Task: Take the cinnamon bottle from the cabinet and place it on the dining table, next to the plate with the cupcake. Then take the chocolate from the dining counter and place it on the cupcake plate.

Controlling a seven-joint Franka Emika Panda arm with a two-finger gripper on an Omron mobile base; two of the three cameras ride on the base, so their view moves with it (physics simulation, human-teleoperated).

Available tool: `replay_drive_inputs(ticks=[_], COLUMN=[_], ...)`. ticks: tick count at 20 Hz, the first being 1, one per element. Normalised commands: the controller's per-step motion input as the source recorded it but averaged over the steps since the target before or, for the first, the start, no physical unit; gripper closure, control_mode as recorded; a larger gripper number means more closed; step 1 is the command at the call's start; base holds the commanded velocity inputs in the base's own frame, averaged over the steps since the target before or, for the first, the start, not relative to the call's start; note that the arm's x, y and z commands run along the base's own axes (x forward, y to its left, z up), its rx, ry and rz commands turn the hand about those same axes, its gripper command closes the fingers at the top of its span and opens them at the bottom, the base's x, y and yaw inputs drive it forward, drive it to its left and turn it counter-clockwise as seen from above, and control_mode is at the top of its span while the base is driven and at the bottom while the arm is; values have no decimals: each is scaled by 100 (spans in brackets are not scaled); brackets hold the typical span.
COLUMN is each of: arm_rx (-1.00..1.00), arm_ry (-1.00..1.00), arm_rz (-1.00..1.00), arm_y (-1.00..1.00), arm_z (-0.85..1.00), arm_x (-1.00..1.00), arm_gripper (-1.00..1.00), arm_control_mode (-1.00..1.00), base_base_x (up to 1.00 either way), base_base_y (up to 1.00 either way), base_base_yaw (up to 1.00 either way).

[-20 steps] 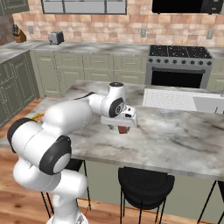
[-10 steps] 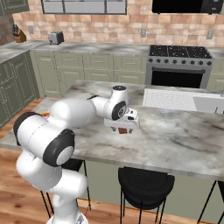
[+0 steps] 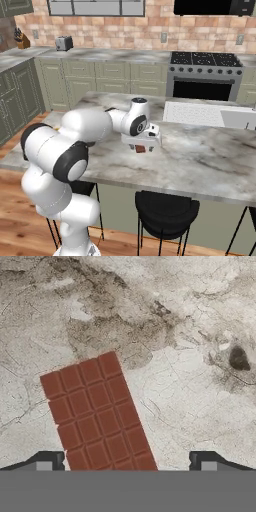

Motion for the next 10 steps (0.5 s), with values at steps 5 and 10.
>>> replay_drive_inputs(ticks=[5, 10], arm_rx=[-1, -8], arm_ry=[0, 2], arm_rz=[1, 5], arm_y=[8, 26], arm_z=[-40, -15], arm_x=[0, -8], arm_gripper=[100, 100], arm_control_mode=[-100, -100], base_base_x=[0, 0], base_base_y=[0, 0], base_base_yaw=[0, 0])
